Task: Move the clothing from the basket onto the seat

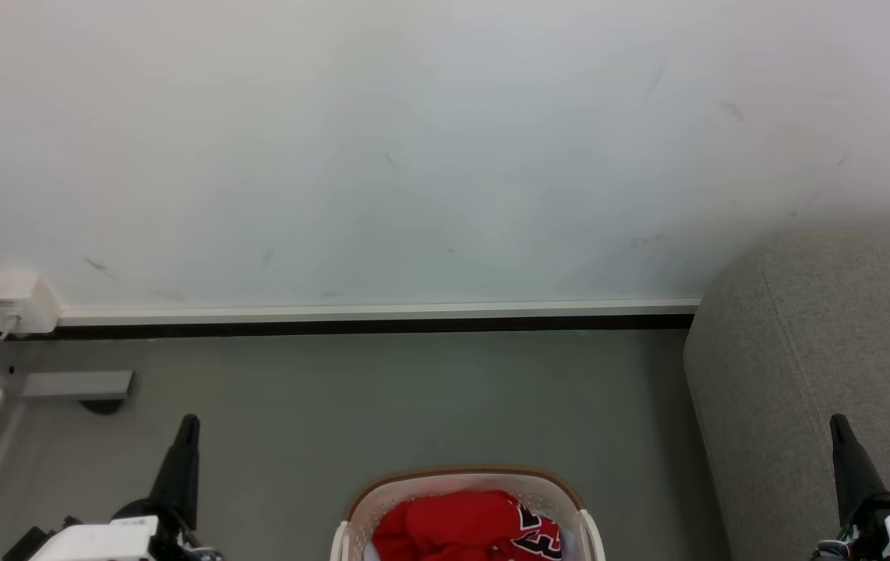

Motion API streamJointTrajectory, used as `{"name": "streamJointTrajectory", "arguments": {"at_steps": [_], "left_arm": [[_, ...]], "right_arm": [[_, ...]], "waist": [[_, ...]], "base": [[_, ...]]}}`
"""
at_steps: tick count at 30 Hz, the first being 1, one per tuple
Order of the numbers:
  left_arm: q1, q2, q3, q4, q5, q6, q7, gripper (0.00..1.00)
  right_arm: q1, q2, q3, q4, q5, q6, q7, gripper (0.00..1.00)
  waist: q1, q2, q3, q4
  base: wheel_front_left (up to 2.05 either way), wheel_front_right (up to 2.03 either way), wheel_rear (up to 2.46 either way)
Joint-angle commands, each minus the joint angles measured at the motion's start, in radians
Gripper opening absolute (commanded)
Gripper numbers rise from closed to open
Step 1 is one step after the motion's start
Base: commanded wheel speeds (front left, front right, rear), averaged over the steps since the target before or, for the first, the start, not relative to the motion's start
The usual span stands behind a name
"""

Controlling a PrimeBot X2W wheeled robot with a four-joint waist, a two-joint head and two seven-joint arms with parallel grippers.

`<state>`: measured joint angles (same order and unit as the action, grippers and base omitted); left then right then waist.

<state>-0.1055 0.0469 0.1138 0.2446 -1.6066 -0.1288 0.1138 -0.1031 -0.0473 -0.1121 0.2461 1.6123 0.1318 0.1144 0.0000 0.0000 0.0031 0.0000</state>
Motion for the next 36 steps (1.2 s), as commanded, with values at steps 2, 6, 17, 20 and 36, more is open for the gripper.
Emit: {"name": "streamJointTrajectory", "arguments": {"at_steps": [2, 6, 17, 20, 36], "left_arm": [[-0.007, 0.007, 0.002, -0.003, -0.012, -0.004, 0.003, 0.0], [-0.007, 0.007, 0.002, -0.003, -0.012, -0.004, 0.003, 0.0], [-0.007, 0.007, 0.002, -0.003, -0.012, -0.005, 0.003, 0.0], [-0.007, 0.007, 0.002, -0.003, -0.012, -0.004, 0.003, 0.0], [-0.007, 0.007, 0.002, -0.003, -0.012, -0.004, 0.003, 0.0]], "right_arm": [[-0.013, -0.007, -0.003, -0.004, 0.001, -0.002, 0.002, 0.0], [-0.013, -0.007, -0.003, -0.004, 0.001, -0.002, 0.002, 0.0], [-0.013, -0.007, -0.003, -0.004, 0.001, -0.002, 0.002, 0.0], [-0.013, -0.007, -0.003, -0.004, 0.001, -0.002, 0.002, 0.0], [-0.013, -0.007, -0.003, -0.004, 0.001, -0.002, 0.002, 0.0]], "waist": [[0.0, 0.0, 0.0, 0.0], [0.0, 0.0, 0.0, 0.0], [0.0, 0.0, 0.0, 0.0], [0.0, 0.0, 0.0, 0.0], [0.0, 0.0, 0.0, 0.0]], "base": [[0.0, 0.0, 0.0], [0.0, 0.0, 0.0], [0.0, 0.0, 0.0], [0.0, 0.0, 0.0], [0.0, 0.0, 0.0]]}}
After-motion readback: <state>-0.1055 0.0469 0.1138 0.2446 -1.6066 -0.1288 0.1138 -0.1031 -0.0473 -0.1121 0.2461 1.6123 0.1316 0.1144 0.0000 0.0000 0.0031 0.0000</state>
